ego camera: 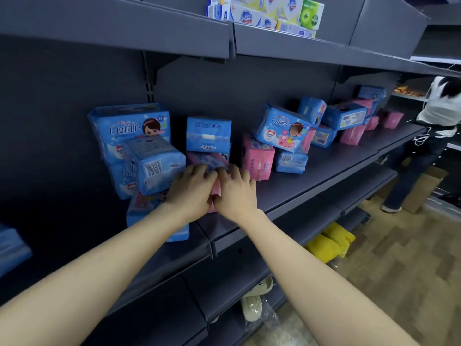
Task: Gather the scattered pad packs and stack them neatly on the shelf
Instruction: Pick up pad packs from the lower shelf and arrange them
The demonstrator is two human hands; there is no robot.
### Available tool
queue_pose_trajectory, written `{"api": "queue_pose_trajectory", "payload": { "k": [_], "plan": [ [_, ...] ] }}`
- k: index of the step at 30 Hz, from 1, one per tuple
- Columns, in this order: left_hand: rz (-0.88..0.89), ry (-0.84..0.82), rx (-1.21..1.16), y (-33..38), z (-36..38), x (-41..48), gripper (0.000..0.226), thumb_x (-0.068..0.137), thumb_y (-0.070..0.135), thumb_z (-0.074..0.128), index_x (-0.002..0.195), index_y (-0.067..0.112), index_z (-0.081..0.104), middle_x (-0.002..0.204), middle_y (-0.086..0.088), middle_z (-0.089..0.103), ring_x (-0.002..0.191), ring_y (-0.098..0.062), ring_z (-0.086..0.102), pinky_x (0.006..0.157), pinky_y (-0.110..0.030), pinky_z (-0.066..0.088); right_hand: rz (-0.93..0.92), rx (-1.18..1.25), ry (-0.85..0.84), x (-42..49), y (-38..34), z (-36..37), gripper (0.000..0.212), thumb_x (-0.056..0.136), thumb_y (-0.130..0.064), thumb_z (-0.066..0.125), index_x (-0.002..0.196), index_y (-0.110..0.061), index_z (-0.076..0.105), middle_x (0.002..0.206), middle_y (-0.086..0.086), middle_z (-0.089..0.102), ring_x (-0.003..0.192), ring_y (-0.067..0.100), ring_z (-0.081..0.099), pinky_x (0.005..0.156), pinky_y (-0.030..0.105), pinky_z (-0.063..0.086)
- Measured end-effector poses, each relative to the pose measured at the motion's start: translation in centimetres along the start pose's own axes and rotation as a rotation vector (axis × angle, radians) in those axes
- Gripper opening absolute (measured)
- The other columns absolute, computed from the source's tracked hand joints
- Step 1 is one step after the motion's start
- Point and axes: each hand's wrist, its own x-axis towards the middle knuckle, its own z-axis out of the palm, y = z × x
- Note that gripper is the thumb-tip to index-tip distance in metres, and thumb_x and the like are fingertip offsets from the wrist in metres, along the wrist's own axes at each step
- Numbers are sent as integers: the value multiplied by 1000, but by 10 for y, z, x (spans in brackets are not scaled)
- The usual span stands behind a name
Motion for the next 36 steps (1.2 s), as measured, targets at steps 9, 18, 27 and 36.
{"api": "queue_pose_trajectory", "payload": {
  "k": [9, 18, 27, 36],
  "plan": [
    [-72, -8, 13, -9, -4, 2, 38, 89, 23, 48, 123, 8, 44, 126, -9, 46, 122, -27, 40, 87, -34, 41, 82, 205, -26, 7, -10, 10, 60, 82, -29, 61, 135, -14, 37, 148, 13, 23, 127, 38, 31, 90, 48, 45],
    [-82, -18, 16, -9, -7, -4, 39, 89, 18, 45, 126, 10, 42, 127, -6, 46, 121, -23, 41, 84, -32, 42, 169, 302, -3, 18, -21, 11, 54, 88, -28, 54, 134, -9, 33, 151, 16, 16, 127, 38, 31, 83, 42, 43],
    [-123, 19, -203, -8, -9, -12, 33, 90, 28, 47, 121, 18, 50, 120, -5, 54, 108, -26, 54, 75, -32, 43, 220, 583, 183, 12, 0, -1, 50, 72, -26, 72, 116, -10, 53, 120, 10, 42, 109, 34, 47, 85, 37, 44],
    [-295, -108, -460, 1, -16, -10, 50, 76, 35, 69, 116, 12, 50, 111, -8, 60, 102, -26, 57, 80, -30, 47, 263, 802, 237, 0, 28, -22, 28, 74, -15, 71, 100, -15, 57, 110, -2, 42, 94, 8, 42, 81, 22, 33]
  ]
}}
